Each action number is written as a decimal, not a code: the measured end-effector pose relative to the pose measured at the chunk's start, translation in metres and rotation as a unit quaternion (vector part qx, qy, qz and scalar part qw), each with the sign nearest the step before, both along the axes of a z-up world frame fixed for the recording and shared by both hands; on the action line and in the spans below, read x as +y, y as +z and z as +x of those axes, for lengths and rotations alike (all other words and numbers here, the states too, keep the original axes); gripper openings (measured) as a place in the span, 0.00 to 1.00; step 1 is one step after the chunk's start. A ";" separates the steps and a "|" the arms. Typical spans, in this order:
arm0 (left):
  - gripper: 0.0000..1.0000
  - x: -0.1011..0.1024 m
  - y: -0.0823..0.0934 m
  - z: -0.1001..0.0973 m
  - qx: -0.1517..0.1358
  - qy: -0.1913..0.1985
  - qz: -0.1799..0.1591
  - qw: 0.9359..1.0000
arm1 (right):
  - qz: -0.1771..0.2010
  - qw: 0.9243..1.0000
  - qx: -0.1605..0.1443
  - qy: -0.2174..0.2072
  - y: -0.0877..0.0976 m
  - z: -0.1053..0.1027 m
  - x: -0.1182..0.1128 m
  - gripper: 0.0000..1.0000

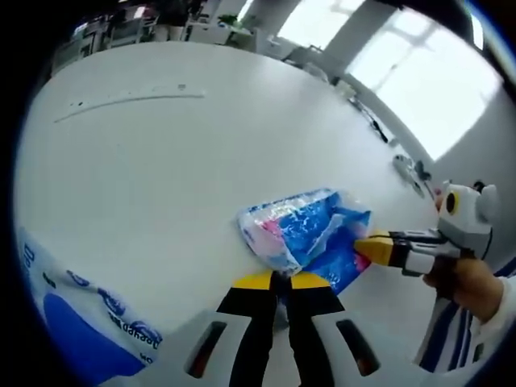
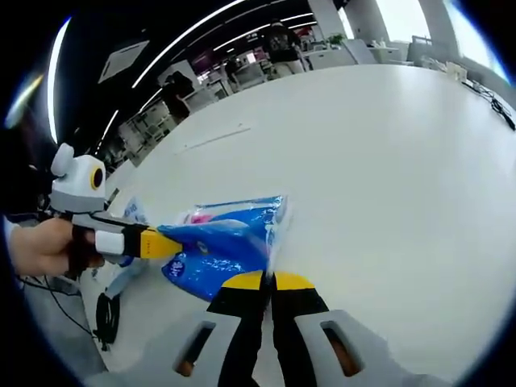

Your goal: Arrange the tabletop items into an orderly group along one side of the table until the central work area is clear of visible clutter.

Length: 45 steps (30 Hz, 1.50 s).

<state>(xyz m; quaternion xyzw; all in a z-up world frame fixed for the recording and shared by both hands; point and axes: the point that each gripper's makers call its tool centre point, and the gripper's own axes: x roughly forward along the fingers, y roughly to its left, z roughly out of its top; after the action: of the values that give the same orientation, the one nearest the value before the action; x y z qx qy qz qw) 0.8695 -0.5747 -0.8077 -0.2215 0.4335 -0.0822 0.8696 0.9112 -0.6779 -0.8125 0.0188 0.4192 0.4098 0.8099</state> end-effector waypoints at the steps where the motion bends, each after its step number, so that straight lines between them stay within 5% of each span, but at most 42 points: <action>1: 0.00 0.000 0.000 0.000 0.000 0.001 0.000 1.000 | -0.001 1.000 -0.001 0.001 0.000 0.000 0.000 0.00; 7: 0.03 0.003 0.000 -0.001 -0.007 0.011 0.005 1.000 | -0.004 1.000 -0.003 0.017 0.001 -0.003 0.002 0.01; 11: 0.12 0.005 0.004 -0.001 -0.013 0.010 0.010 1.000 | -0.004 0.999 -0.023 0.025 0.008 -0.004 0.002 0.18; 15: 0.31 0.004 0.014 0.000 -0.028 0.007 0.019 0.999 | 0.007 0.999 -0.043 0.027 0.016 -0.002 0.006 0.34; 22: 0.70 0.009 0.023 0.000 -0.038 0.012 0.041 0.998 | 0.006 0.998 -0.060 0.032 0.028 -0.004 0.011 0.43; 34: 0.78 0.022 0.041 -0.024 -0.040 0.036 0.029 0.998 | 0.008 0.998 -0.063 0.028 0.041 -0.008 0.011 0.67; 45: 0.77 0.042 0.064 -0.052 -0.051 0.062 0.032 0.996 | 0.014 0.996 -0.074 0.037 0.061 -0.021 0.011 0.69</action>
<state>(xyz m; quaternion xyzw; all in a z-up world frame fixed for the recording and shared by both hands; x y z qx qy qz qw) 0.8180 -0.5331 -0.7433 -0.2151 0.3768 -0.0254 0.9006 0.8901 -0.6672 -0.7520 -0.0154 0.3525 0.4458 0.8227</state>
